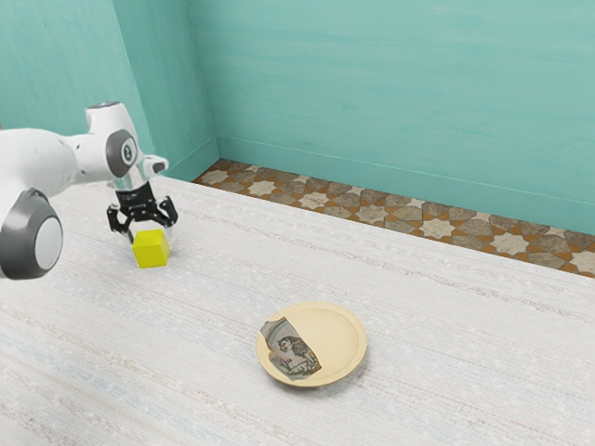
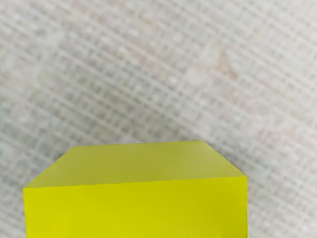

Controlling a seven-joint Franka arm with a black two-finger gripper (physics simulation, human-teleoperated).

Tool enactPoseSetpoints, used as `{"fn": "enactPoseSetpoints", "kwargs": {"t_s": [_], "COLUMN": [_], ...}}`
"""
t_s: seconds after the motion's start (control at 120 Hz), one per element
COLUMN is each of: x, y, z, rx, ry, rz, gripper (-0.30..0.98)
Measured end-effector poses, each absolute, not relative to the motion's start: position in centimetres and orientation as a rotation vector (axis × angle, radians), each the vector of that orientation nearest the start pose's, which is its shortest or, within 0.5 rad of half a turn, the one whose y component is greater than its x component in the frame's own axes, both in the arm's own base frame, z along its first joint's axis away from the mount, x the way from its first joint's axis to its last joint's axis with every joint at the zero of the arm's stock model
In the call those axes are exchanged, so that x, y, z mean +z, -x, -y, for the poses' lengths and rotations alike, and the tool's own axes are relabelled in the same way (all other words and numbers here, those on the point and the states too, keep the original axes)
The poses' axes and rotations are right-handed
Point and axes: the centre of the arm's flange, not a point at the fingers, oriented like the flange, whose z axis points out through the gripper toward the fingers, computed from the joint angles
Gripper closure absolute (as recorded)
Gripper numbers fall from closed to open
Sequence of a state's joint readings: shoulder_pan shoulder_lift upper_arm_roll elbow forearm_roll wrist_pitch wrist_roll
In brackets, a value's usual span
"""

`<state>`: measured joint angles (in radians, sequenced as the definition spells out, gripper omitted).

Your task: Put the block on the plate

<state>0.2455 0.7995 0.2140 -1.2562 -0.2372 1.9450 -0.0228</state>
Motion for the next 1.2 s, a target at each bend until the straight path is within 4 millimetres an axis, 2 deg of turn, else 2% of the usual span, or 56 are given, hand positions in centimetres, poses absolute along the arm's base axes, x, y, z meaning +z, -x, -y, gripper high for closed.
{"fn": "enactPoseSetpoints", "kwargs": {"t_s": [0.233,0.408,0.758,1.2], "x": [26.6,26.0,26.3,26.8], "y": [-68.2,-68.3,-68.5,-68.5], "z": [-28.4,-28.3,-28.3,-28.2], "rx": [0.151,0.159,0.146,0.140], "ry": [3.097,3.092,3.084,3.071], "rz": [0.876,0.887,0.904,0.915], "gripper": [0.01,0.11,0.26,0.30]}}
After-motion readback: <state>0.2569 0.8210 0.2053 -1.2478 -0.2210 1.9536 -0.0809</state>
